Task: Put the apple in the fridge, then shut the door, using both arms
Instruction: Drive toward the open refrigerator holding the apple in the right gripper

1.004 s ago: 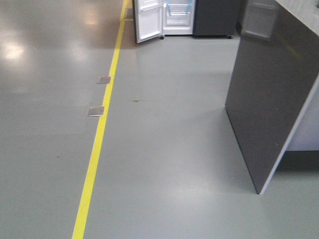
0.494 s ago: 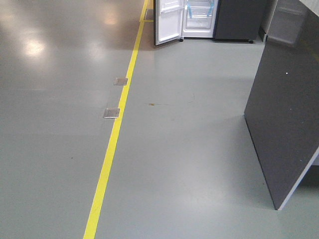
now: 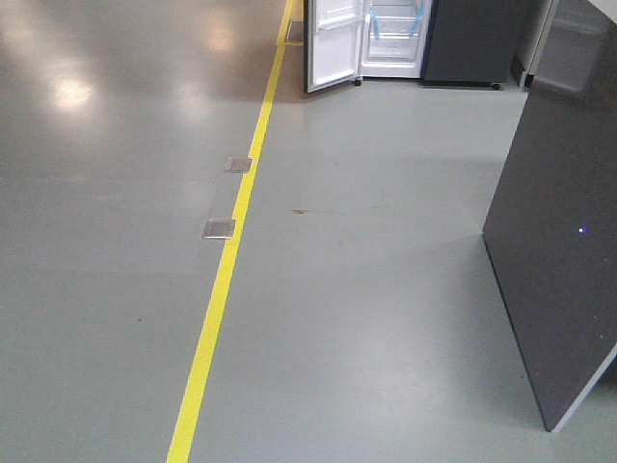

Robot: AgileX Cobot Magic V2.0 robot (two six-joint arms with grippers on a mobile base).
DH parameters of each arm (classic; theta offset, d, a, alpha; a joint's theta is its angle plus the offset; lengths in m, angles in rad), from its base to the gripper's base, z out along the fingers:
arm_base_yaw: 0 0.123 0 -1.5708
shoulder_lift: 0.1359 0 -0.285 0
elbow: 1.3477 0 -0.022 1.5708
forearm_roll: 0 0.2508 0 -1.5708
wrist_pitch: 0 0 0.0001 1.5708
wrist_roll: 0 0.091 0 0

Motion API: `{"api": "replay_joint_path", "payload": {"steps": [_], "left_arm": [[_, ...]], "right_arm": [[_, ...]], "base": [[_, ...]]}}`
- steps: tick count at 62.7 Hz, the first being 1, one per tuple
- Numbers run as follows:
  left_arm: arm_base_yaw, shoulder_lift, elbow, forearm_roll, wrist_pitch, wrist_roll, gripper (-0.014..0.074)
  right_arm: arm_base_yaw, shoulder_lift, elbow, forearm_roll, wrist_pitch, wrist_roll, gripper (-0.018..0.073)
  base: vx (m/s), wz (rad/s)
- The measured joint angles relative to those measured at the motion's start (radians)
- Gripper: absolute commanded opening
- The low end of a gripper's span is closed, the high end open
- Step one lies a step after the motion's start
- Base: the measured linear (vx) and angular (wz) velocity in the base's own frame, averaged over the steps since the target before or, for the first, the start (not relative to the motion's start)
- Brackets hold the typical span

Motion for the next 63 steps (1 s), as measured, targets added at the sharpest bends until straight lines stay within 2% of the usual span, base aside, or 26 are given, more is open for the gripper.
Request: {"api": "replay_joint_path", "payload": {"steps": [63], "left_arm": [[0.0,0.0,0.0,0.0,0.0,0.0,-0.0006]], "right_arm": [[0.0,0.0,0.0,0.0,0.001,0.0,0.0356]], "base": [[0.17,0.0]]}}
